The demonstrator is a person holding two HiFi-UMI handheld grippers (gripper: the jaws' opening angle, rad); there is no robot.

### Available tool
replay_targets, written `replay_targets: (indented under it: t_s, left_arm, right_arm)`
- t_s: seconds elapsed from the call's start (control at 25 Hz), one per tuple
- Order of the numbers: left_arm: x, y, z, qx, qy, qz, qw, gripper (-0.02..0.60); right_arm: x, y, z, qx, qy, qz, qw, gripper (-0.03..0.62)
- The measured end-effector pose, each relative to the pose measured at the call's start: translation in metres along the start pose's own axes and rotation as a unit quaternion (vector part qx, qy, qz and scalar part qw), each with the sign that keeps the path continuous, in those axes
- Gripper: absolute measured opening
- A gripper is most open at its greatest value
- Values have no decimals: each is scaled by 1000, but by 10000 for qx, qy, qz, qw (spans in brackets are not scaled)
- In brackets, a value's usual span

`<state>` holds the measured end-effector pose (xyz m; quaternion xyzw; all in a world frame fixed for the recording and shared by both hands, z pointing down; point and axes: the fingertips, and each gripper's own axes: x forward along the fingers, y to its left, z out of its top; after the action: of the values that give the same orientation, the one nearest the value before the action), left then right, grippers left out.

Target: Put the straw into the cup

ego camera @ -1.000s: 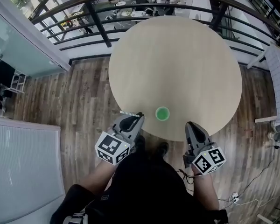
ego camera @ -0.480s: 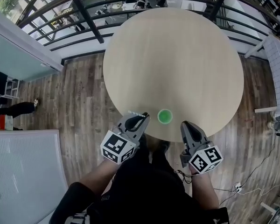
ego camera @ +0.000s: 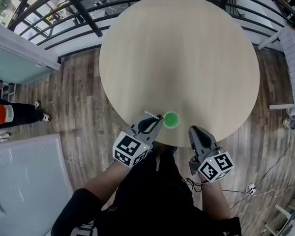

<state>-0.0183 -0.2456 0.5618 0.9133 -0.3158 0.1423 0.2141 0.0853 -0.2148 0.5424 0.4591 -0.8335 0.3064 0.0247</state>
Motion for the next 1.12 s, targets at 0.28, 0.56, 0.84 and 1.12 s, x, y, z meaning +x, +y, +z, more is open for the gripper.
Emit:
replay_targets:
  t_s: [0.28,0.56,0.84,1.12]
  left_arm:
    - [28,-2,-27,-64,261,-184,9995,29]
    - [47,-5,-45,-118,520,-146,9985,31]
    - [65,-3,-67,-60,780,-114,9969,31]
    - [71,-4,-76,-17,930,-59,9956,32]
  right_arm:
    - [3,-14,-10,72,59,-50,9999,23]
    - [-7,-15,-15,141,84,-28,9999,23]
    - [-17,-19,-20,164,78,-92,9998,23]
    - [-19,-22,-21,175,74,-77,9998,23]
